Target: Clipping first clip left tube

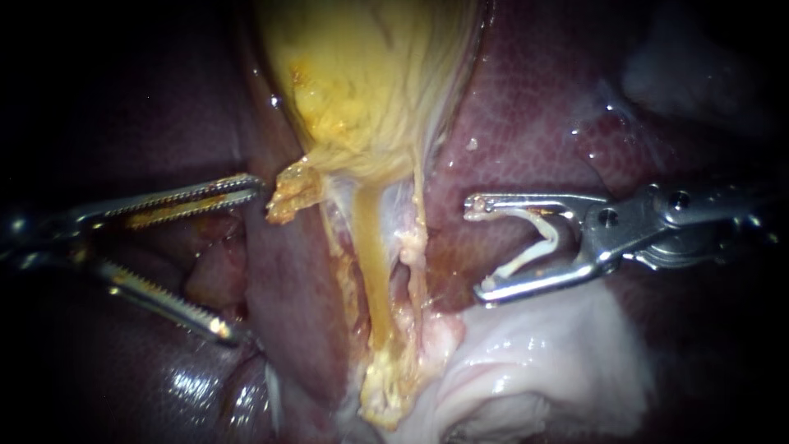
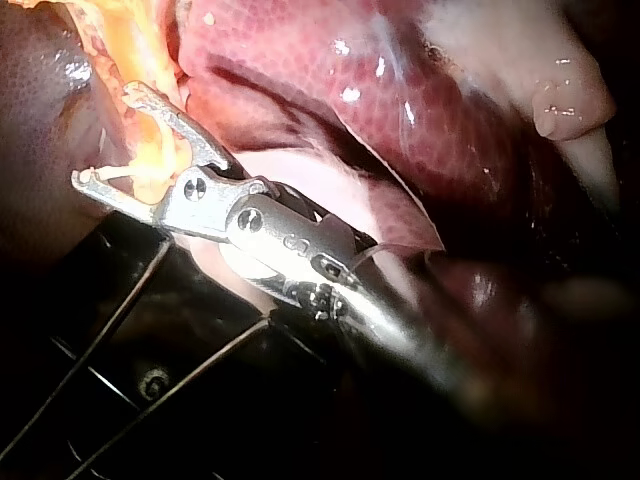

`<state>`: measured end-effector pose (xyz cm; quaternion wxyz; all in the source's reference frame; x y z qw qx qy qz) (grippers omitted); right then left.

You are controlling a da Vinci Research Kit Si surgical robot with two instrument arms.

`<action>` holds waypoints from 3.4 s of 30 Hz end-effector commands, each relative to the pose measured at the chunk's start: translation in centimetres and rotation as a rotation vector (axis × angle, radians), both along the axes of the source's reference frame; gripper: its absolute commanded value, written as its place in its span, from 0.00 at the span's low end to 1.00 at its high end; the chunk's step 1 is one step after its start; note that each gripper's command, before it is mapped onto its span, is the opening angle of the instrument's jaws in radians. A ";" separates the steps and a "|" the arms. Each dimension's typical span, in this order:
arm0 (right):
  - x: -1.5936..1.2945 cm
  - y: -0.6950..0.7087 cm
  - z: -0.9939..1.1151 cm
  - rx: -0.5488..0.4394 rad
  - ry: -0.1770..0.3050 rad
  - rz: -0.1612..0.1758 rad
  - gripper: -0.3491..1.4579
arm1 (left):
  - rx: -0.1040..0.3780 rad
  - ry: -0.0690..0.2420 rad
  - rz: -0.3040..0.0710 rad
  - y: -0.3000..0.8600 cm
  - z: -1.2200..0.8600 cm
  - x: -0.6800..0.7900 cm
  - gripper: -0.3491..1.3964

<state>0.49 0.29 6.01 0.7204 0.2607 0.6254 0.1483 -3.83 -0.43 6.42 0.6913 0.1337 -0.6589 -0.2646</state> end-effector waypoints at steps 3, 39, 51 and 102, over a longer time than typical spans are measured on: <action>0.00 0.00 0.00 0.000 0.000 0.000 0.53 | 0.001 0.009 -0.013 0.02 -0.01 -0.01 0.90; -0.01 0.00 0.03 -0.001 -0.001 0.000 0.53 | 0.279 0.192 -0.132 0.25 0.57 -0.20 0.00; 0.00 -0.02 0.05 -0.002 -0.001 0.000 0.53 | 0.314 0.213 -0.141 0.37 0.27 0.18 0.00; 1.27 -1.03 1.88 0.191 0.017 -0.236 0.51 | 0.322 0.189 -0.171 0.27 -0.18 0.36 0.00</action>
